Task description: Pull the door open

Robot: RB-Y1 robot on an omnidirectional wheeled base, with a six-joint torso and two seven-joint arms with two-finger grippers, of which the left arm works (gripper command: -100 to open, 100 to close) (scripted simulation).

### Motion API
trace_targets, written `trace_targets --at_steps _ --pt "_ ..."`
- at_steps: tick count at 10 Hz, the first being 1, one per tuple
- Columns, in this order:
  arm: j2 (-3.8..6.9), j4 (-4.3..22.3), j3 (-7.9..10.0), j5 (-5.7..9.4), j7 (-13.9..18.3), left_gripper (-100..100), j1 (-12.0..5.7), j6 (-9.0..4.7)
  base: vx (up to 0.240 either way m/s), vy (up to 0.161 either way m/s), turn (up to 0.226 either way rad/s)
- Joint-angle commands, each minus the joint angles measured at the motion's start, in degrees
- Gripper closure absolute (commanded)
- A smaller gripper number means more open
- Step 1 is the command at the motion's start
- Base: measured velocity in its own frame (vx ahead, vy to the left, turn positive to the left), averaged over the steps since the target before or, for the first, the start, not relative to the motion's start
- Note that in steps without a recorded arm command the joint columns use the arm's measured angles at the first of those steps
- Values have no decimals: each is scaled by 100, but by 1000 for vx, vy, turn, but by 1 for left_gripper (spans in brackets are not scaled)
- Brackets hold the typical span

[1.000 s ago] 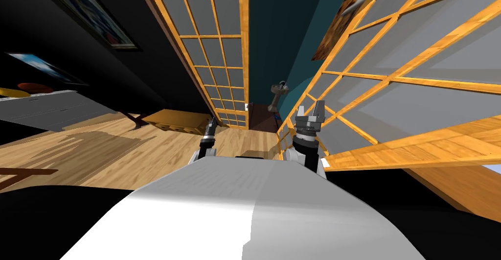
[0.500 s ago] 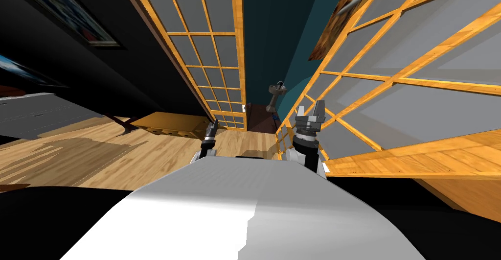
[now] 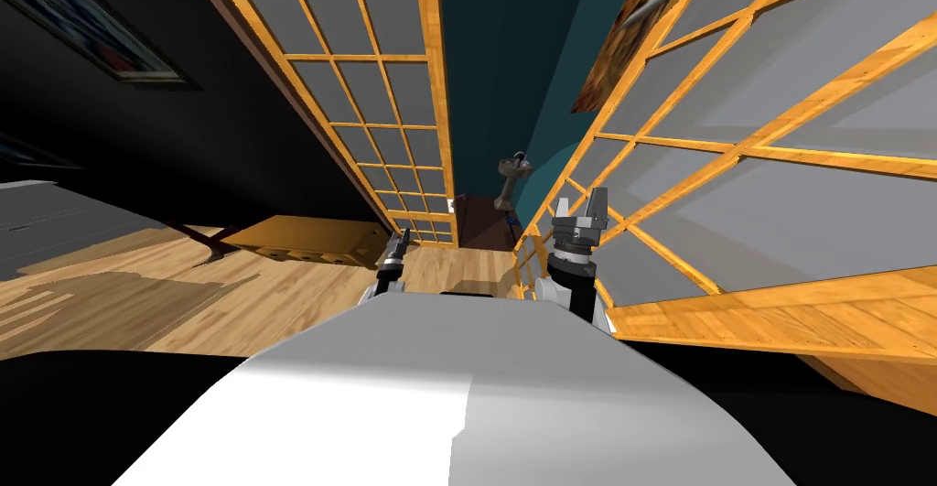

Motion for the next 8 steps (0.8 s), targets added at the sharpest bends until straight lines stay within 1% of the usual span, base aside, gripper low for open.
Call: trace_targets --at_steps 1,3,8 --pt "5 224 43 -46 -193 -100 -61 -71 103 -25 -65" --pt "3 460 88 -103 -409 -100 -117 -134 112 -36 -59" --pt "-10 1039 199 -244 -941 -100 -257 -288 108 -16 -62"
